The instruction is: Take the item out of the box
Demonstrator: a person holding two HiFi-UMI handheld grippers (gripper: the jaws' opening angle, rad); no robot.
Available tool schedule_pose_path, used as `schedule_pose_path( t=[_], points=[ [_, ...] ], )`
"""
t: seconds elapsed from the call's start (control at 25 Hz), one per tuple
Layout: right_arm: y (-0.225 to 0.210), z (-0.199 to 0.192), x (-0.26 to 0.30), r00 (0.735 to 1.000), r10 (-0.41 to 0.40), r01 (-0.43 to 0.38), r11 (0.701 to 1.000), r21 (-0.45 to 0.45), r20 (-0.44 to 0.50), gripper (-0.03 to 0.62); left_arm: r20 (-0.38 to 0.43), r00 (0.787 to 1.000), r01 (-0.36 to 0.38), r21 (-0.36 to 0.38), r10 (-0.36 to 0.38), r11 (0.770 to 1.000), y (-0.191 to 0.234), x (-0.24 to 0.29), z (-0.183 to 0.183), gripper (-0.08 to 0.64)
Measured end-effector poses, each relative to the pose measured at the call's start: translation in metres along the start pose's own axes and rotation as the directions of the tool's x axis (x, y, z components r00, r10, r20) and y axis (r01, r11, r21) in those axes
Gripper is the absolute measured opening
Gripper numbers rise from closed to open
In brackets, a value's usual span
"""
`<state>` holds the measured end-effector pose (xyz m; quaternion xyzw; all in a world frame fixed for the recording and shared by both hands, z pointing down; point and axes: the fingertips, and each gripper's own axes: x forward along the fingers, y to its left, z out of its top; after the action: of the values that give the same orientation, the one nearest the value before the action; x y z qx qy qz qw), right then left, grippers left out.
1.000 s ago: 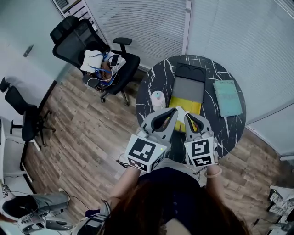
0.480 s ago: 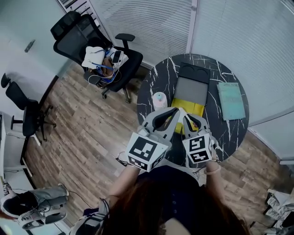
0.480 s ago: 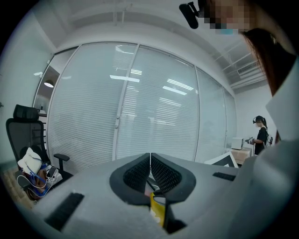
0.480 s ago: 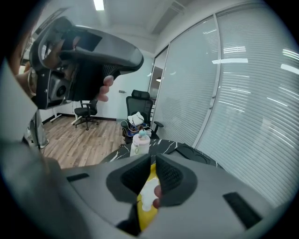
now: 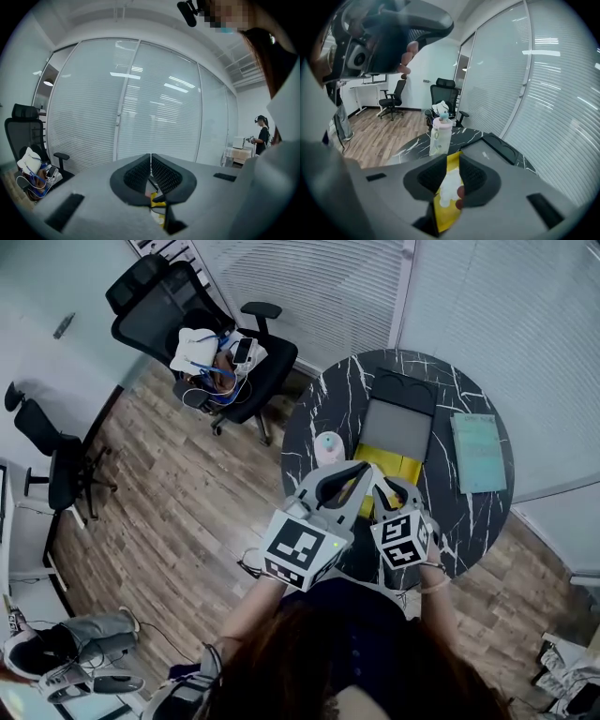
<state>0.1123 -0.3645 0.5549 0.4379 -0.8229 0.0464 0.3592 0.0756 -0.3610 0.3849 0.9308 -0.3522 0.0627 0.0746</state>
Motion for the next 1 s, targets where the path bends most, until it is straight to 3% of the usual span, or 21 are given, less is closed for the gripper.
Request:
schedule_pose_path(
  t=[1.0],
  points=[
    [0.006, -0.074, 0.079, 0.974, 0.103, -0.108, 0.994, -0.017, -0.204, 0.097, -0.051, 0.998, -0.029, -0.025, 0.028, 0.999, 0.021, 0.028, -0.016, 0.028]
  ],
)
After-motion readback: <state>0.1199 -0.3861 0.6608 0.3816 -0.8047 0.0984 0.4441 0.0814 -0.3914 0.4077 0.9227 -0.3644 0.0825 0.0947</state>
